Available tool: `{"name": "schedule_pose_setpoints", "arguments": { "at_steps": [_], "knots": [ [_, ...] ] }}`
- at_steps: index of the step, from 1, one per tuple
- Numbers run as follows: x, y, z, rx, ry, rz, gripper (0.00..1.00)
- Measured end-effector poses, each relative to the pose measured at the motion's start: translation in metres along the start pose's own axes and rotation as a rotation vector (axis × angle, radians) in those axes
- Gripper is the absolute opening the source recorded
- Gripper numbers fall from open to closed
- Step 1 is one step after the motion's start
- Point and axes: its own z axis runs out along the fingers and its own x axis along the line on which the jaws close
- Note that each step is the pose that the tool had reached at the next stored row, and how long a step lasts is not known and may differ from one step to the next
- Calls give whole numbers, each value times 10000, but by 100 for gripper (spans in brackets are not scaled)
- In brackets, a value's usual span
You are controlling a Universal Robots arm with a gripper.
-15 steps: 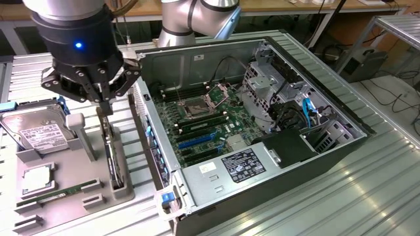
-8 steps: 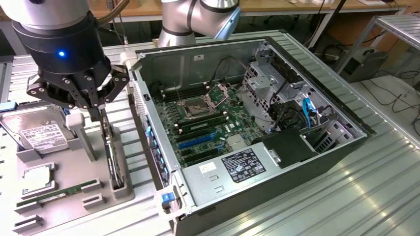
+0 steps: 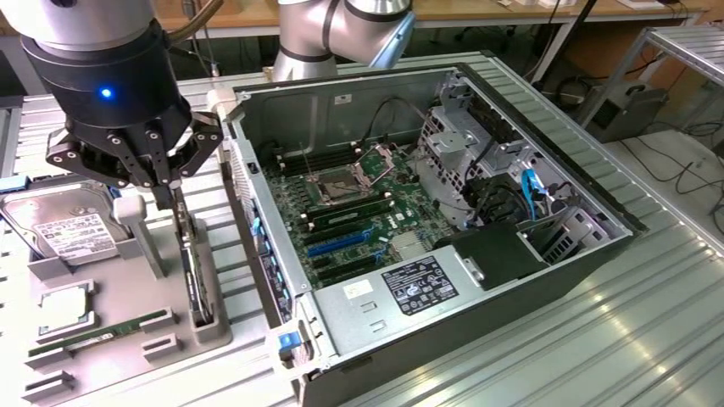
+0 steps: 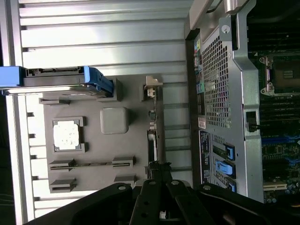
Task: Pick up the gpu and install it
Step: 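Pick up the gpu and move the gpu toward the slot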
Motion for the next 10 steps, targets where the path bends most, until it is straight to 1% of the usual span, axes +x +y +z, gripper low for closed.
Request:
{"name": "schedule_pose_setpoints", "arguments": {
  "at_steps": [5, 6, 9, 10],
  "knots": [
    [0, 0, 0, 0, 0, 0, 11],
    [0, 0, 0, 0, 0, 0, 24],
    [5, -4, 28, 0, -10, -1, 42],
    [9, -6, 43, 0, -16, 1, 42]
  ]
}}
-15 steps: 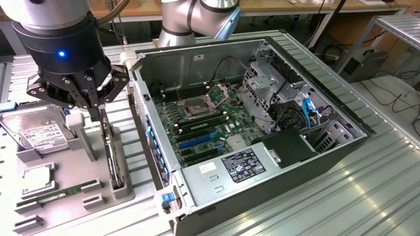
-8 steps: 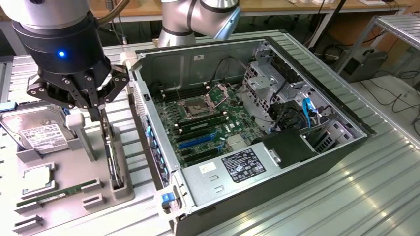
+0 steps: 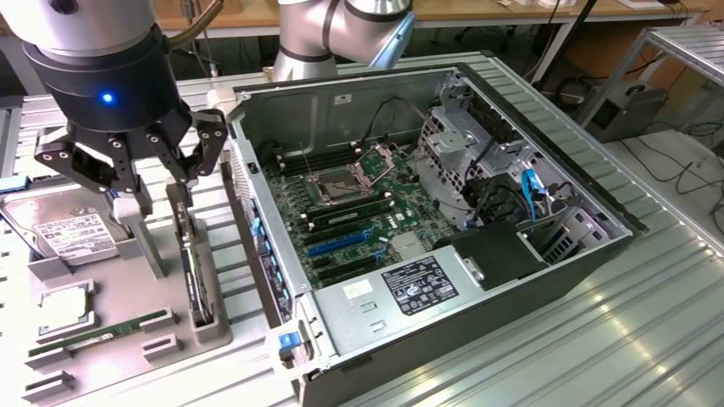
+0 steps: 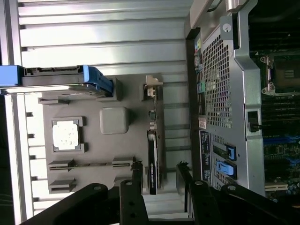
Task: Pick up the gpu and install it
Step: 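Pick up the gpu and move the gpu toward the slot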
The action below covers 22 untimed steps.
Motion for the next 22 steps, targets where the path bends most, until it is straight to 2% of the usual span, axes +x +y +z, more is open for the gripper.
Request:
{"name": "schedule_pose_setpoints", "arguments": {
  "at_steps": [5, 22],
  "knots": [
    [11, -28, 106, 1, -26, 58, 42],
    [18, -95, 484, 4, -30, 160, 42]
  ]
}}
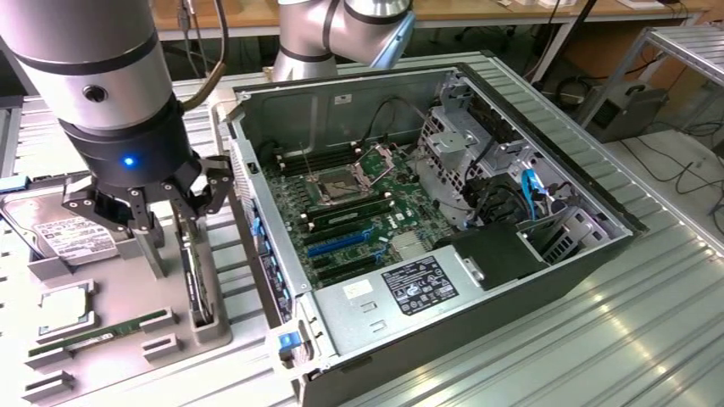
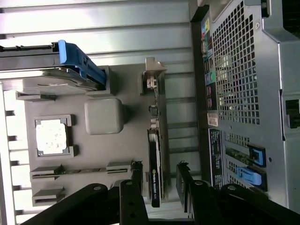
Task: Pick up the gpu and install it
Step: 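Pick up the gpu and move the gpu toward the slot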
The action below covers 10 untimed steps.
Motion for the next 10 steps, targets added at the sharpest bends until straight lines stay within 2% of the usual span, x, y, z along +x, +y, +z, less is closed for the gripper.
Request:
{"name": "schedule_pose_setpoints", "arguments": {
  "at_steps": [10],
  "knots": [
    [5, -9, 204, 0, -1, 13, 42]
  ]
}}
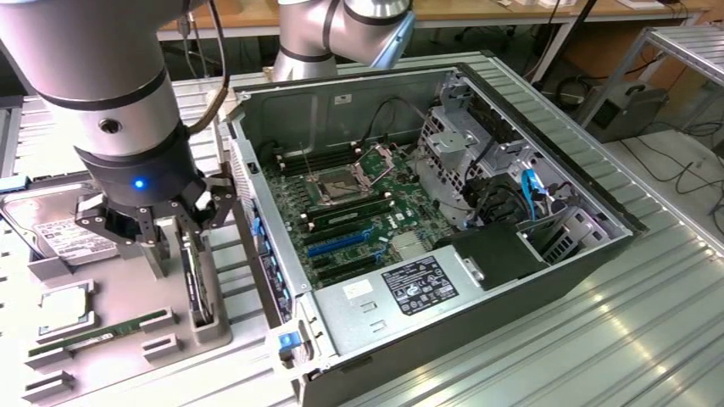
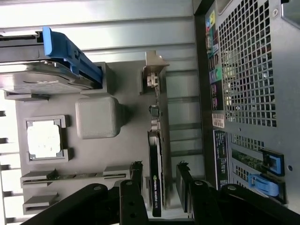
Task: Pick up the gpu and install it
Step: 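Pick up the gpu and move the gpu toward the slot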
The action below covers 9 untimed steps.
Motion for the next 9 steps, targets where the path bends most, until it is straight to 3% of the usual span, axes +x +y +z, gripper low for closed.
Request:
{"name": "schedule_pose_setpoints", "arguments": {
  "at_steps": [9],
  "knots": [
    [0, -7, 170, -26, 0, 31, 42]
  ]
}}
